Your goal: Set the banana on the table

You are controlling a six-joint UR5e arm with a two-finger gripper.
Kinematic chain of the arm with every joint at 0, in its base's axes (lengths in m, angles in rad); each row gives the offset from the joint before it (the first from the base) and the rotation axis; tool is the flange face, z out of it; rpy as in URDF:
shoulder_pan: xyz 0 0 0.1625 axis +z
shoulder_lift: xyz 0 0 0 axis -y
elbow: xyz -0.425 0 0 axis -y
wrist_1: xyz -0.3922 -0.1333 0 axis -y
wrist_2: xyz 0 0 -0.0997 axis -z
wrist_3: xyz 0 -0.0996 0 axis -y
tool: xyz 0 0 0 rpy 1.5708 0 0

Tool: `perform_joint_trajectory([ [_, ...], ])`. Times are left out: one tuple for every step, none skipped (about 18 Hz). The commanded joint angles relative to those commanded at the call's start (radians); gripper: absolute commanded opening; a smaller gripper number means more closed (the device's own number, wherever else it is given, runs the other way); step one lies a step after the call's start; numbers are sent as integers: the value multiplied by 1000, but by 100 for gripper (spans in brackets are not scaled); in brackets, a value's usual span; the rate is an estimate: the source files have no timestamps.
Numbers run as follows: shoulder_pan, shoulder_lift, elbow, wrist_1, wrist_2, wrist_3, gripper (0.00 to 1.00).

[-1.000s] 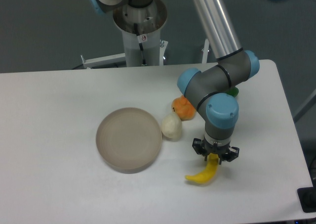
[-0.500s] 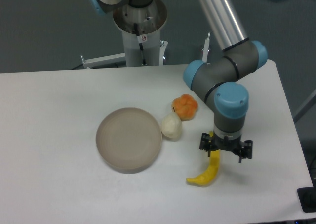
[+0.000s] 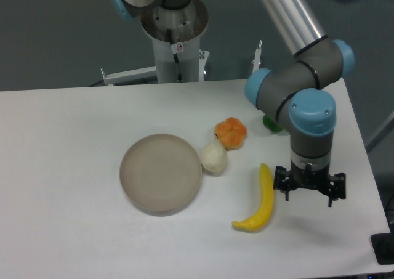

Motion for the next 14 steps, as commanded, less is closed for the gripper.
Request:
perform_joint_trajectory([
  [8, 0, 6, 2, 0, 11, 100],
  [11, 0, 15, 3, 8, 28, 100],
  [11, 0, 20, 2, 33, 55, 100],
  [11, 0, 22, 3, 67, 95, 100],
  [11, -2, 26, 3, 92, 151, 100],
  [11, -3, 34, 0, 103, 207, 100],
  [11, -6, 37, 2, 104, 245, 100],
  [11, -8, 41, 0, 104, 259, 100],
  [12, -9, 49, 0, 104, 264, 100],
  [14, -9, 52, 2, 103, 264, 100],
  [14, -9, 54, 2, 103, 264, 100],
  [14, -9, 55, 2, 103, 264, 100],
  [14, -9, 58, 2, 103, 264, 100],
  [14, -9, 58, 2, 104, 264, 100],
])
